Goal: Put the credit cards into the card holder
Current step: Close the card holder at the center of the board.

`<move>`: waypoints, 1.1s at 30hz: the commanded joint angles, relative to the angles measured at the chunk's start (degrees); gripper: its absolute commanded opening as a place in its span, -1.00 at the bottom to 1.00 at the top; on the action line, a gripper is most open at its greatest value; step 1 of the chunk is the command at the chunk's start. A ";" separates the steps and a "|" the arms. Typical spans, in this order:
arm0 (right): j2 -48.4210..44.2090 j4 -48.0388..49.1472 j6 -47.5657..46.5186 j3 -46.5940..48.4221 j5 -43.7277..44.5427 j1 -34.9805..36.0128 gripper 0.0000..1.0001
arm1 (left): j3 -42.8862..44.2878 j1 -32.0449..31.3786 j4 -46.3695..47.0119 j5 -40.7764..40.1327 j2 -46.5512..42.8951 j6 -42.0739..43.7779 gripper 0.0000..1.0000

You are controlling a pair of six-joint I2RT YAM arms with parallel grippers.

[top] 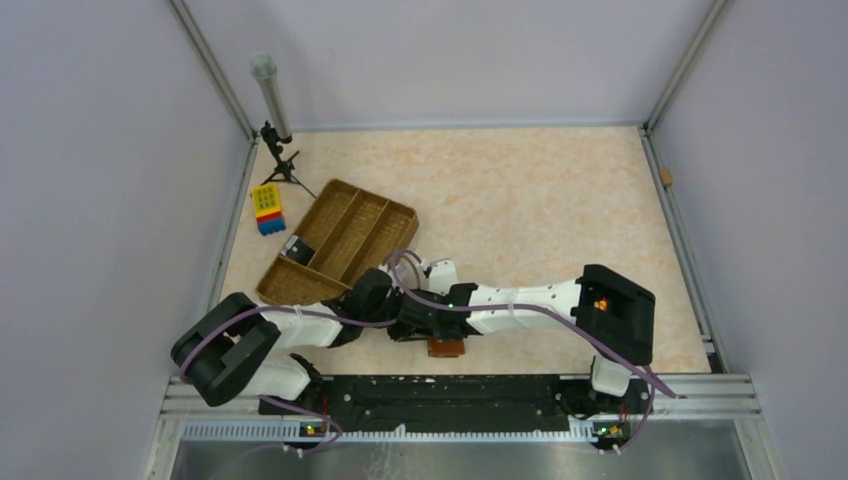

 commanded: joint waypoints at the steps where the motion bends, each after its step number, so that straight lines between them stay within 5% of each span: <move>1: 8.52 16.12 5.48 -2.65 -13.04 3.29 -1.00 | -3.83 -0.54 9.45 -6.64 -0.56 -3.24 -1.00; 13: 14.91 15.50 10.10 -2.20 -17.59 7.07 -1.00 | -9.45 -0.51 27.94 -8.32 2.27 -8.19 -1.00; 33: 21.66 17.96 14.98 -2.86 -19.50 10.67 -1.00 | -8.49 -0.50 26.87 -7.52 -3.20 -6.09 -1.00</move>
